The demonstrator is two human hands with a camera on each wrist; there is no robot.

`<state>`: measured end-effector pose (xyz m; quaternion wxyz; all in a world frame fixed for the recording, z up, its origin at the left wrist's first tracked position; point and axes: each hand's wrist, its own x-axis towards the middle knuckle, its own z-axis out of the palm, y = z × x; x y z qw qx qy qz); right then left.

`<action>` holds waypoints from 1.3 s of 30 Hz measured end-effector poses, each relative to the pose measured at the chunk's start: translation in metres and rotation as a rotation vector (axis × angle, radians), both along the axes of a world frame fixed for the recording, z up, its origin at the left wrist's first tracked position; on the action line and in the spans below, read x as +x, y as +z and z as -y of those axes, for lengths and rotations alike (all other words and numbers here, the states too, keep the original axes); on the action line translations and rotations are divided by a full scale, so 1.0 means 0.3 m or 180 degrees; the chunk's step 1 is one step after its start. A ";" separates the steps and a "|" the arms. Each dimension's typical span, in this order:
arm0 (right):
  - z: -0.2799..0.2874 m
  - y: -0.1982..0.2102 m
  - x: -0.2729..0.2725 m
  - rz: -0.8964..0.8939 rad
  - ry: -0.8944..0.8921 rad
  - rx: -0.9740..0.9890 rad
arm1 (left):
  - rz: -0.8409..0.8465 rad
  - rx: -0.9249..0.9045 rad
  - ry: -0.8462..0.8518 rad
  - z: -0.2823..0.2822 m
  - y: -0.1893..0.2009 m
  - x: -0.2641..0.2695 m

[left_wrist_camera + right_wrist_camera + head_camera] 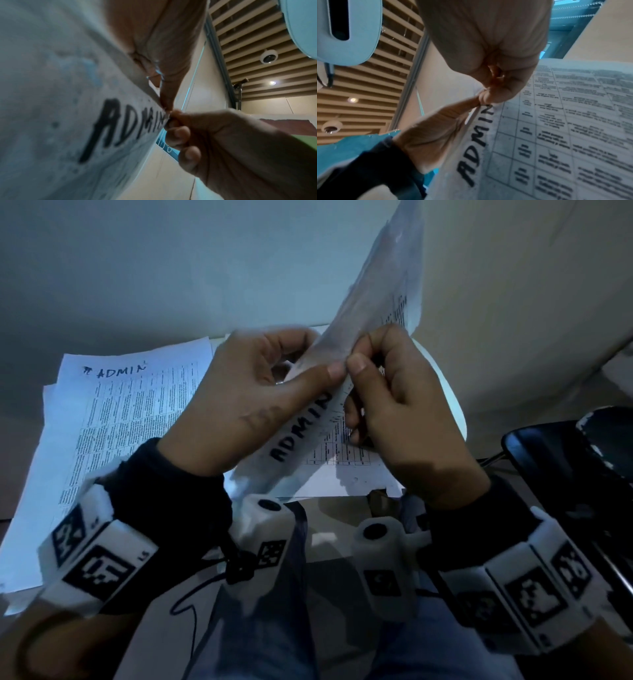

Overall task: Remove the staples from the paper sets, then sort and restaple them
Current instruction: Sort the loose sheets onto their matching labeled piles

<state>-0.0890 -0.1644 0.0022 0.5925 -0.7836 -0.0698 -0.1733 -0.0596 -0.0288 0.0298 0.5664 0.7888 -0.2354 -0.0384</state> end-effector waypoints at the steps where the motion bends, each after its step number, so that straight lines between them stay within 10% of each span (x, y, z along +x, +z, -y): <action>1: 0.001 -0.001 -0.002 0.0017 0.0009 -0.0053 | 0.0015 0.0038 0.0024 0.002 0.002 0.000; 22: -0.073 -0.057 -0.005 0.1042 -0.1242 -0.1659 | -0.0129 -0.0203 0.0361 0.046 -0.017 0.002; 33: -0.007 0.029 -0.025 -0.0053 -0.0420 -0.0441 | -0.0040 -0.0331 0.0144 0.003 -0.009 -0.023; 39: -0.019 0.017 -0.026 0.0272 -0.0695 -0.0729 | -0.0192 -0.0498 0.0159 0.017 0.003 -0.031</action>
